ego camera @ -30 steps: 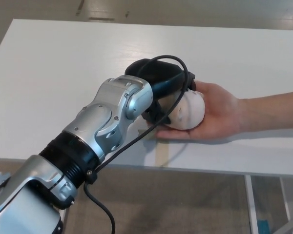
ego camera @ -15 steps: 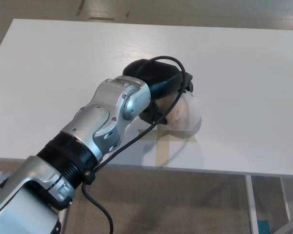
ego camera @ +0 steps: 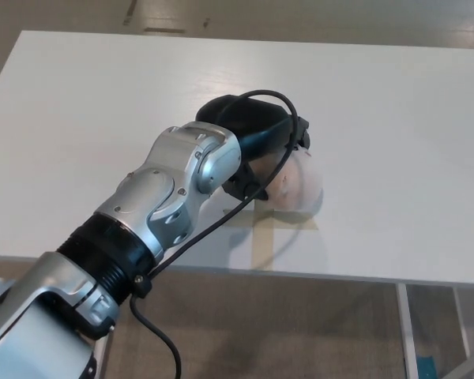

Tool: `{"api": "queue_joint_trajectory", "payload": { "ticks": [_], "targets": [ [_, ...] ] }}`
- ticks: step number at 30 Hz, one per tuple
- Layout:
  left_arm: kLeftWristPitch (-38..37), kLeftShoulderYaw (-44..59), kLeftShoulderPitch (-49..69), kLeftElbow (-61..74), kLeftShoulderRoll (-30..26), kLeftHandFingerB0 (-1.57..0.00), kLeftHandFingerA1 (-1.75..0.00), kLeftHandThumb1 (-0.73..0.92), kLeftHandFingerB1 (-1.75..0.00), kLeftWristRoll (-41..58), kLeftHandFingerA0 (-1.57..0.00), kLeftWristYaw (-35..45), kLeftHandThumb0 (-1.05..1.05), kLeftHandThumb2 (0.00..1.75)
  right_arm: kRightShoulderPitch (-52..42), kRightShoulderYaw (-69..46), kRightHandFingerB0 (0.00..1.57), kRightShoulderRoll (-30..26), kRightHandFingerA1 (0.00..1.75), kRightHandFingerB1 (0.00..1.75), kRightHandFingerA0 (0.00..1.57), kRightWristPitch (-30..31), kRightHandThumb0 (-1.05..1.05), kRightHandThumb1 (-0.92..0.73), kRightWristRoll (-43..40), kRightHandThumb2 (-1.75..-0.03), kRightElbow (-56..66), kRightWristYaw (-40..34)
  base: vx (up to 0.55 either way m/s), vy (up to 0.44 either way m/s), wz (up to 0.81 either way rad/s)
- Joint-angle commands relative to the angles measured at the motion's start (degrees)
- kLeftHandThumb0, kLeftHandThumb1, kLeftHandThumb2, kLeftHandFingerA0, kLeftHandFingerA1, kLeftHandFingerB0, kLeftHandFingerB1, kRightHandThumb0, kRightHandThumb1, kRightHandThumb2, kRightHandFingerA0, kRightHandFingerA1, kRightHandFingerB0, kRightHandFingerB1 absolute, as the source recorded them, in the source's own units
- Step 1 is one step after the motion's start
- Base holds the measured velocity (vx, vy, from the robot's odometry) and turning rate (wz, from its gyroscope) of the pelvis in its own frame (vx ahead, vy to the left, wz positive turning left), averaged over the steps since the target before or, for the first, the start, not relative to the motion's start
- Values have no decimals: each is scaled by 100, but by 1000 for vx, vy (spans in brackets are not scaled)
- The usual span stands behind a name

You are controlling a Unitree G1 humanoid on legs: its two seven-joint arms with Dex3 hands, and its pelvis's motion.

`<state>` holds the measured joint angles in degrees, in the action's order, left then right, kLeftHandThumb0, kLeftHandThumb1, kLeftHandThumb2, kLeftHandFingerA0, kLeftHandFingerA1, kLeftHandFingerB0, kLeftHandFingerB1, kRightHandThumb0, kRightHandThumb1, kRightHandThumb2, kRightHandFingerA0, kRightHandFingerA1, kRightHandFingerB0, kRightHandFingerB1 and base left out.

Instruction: Use the left hand to take the pink dumpling toy on a person's hand and put it on the desk.

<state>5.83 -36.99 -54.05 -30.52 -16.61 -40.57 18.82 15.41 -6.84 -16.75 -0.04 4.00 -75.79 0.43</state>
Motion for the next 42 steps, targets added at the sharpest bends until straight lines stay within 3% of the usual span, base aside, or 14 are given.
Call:
{"api": "queue_joint_trajectory", "payload": {
  "ticks": [1, 6, 10, 11, 12, 13, 17, 18, 21, 29, 31, 34, 35, 42],
  "targets": [
    [-51, 34, -31, 7, -23, -58, -149, 65, -41, -138, -69, 89, -21, 59, -33, -16, 58, -18, 45, 44, 65, 31, -24, -66, -9, -59, 14, 43, 0, 0, 0],
    [-67, 39, -11, 10, -29, -62, -150, 64, -43, -146, -69, 53, -22, 60, -49, -15, 59, -14, 45, 44, 65, 34, -25, -66, 1, -59, -4, 37, 0, 0, 0],
    [-114, 129, -52, 90, -96, -87, -157, 66, -61, -100, -64, 65, -22, 58, -49, -10, 58, 14, 45, 44, 65, 28, -24, -66, 2, -59, 5, 19, 0, 0, 0],
    [-120, 189, -92, 159, -131, -83, -153, 60, -95, -56, -71, 117, -33, 60, -48, -11, 58, 17, 45, 44, 65, 27, -24, -66, 0, -59, 5, 20, 0, 0, 0],
    [-124, 233, -120, 208, -156, -83, -153, 60, -95, -27, -71, 154, -33, 60, -47, -13, 58, 19, 45, 44, 65, 27, -24, -66, -2, -59, 6, 21, 0, 0, 0],
    [-164, 413, -171, 402, -230, -64, -160, 66, -139, 109, -66, 211, -32, 56, -46, -7, 58, 9, 45, 43, 65, 32, -24, -66, 3, -59, 9, 29, 0, 0, 0],
    [-360, 928, -224, 846, -406, -65, -162, 76, -121, 461, -64, 148, -26, 61, -30, -6, 58, -7, 44, 43, 65, 55, -25, -66, 5, -59, 6, 33, 0, 0, 0],
    [-467, 1157, -256, 1052, -520, -80, -144, 67, -57, 573, -73, 125, -41, 71, -31, -11, 58, -3, 44, 44, 65, 55, -25, -66, 0, -59, 2, 38, 0, 0, 0],
    [-672, 1705, -351, 1514, -875, -78, -154, 71, -49, 782, -69, 205, -30, 63, -64, -27, 58, 5, 44, 44, 65, 48, -25, -66, -16, -59, -7, 47, 0, 0, 0],
    [-1064, 2503, -345, 1513, -1716, -88, -148, 70, -58, 1158, -73, 412, -27, 64, -124, -26, 57, -8, 44, 43, 64, 14, -24, -66, -4, -60, -11, 52, 0, 0, 0],
    [-1131, 2688, -254, 1402, -1982, -77, -143, 73, -93, 1257, -72, 481, -25, 65, -132, -14, 56, -11, 44, 43, 64, 1, -24, -67, 8, -60, -12, 68, 0, 0, 0],
    [-1287, 2837, -100, 1255, -2185, -78, -143, 73, -91, 1335, -73, 466, -24, 65, -149, -21, 56, -13, 44, 43, 64, 6, -24, -67, 1, -60, -19, 81, 0, 0, 0],
    [-1318, 2862, -21, 1199, -2255, -87, -143, 72, -69, 1315, -74, 431, -25, 65, -155, -29, 56, -8, 44, 42, 64, 9, -25, -68, -9, -60, -21, 88, 0, 0, 0],
    [-1726, 2880, 465, 474, -2536, -85, -145, 73, -76, 1167, -72, 1, -25, 65, -159, -18, 55, 11, 44, 42, 64, 28, -25, -68, 7, -60, -21, 78, 0, 0, 0]
  ]
}}
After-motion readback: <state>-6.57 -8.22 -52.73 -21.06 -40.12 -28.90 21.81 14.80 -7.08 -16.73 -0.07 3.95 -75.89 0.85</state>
